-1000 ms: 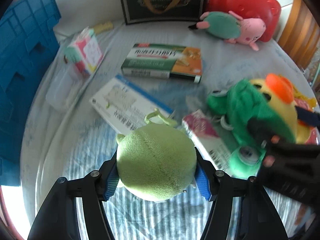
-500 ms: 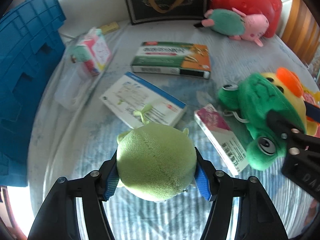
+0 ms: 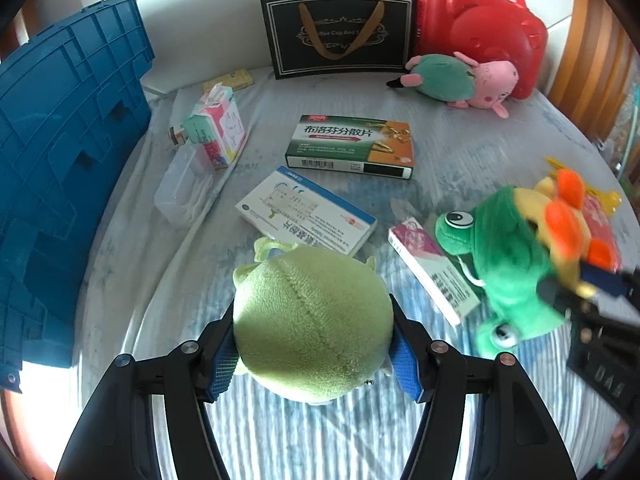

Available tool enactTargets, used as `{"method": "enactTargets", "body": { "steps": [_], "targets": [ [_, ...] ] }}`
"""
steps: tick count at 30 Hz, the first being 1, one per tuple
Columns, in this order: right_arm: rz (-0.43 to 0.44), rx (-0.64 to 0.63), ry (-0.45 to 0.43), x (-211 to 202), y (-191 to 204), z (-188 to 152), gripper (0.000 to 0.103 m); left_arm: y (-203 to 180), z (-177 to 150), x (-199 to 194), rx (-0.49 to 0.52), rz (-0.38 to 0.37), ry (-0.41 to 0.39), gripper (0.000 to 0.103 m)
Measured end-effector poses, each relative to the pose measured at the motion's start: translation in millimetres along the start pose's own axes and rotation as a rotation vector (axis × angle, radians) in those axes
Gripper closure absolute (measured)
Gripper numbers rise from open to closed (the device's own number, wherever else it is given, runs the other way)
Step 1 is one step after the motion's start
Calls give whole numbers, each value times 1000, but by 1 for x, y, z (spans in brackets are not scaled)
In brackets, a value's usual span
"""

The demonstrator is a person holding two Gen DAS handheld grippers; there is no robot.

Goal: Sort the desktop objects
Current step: 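Lift the frog plush with the left tool while the right tool regrips the duck plush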

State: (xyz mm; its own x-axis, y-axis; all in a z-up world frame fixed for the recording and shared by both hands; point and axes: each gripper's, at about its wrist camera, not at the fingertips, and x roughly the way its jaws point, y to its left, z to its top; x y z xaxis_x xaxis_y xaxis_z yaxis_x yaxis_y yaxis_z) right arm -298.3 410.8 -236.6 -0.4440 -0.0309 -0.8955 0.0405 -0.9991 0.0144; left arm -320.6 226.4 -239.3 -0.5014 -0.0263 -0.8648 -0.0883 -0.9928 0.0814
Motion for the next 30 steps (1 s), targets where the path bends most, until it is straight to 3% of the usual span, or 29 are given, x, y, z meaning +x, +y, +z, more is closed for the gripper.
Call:
{"method": "enactTargets", "body": {
  "steps": [2, 5, 15, 17, 20, 23, 26, 30],
  "targets": [
    [6, 58, 20, 0, -13, -16, 52, 1, -5, -2, 6, -5, 1, 39],
    [-15, 111, 18, -3, -22, -27, 39, -1, -10, 2, 21, -10, 17, 39],
    [-79, 151, -55, -36, -53, -22, 37, -22, -11, 1, 55, -54, 8, 39],
    [-67, 107, -62, -42, -57, -16, 36, -27, -9, -2, 40, -51, 9, 39],
    [-47, 3, -71, -44, -66, 0, 26, -36, -8, -9, 4, -24, 0, 39],
    [5, -113, -85, -40, -79, 19, 25, -47, -6, -14, -59, 11, -12, 39],
    [81, -261, -94, -29, -89, 35, 25, -68, -7, -18, -197, 82, -24, 39],
    [235, -556, -102, -13, -102, 47, 25, -103, -18, -28, -416, 207, -18, 39]
  ]
}}
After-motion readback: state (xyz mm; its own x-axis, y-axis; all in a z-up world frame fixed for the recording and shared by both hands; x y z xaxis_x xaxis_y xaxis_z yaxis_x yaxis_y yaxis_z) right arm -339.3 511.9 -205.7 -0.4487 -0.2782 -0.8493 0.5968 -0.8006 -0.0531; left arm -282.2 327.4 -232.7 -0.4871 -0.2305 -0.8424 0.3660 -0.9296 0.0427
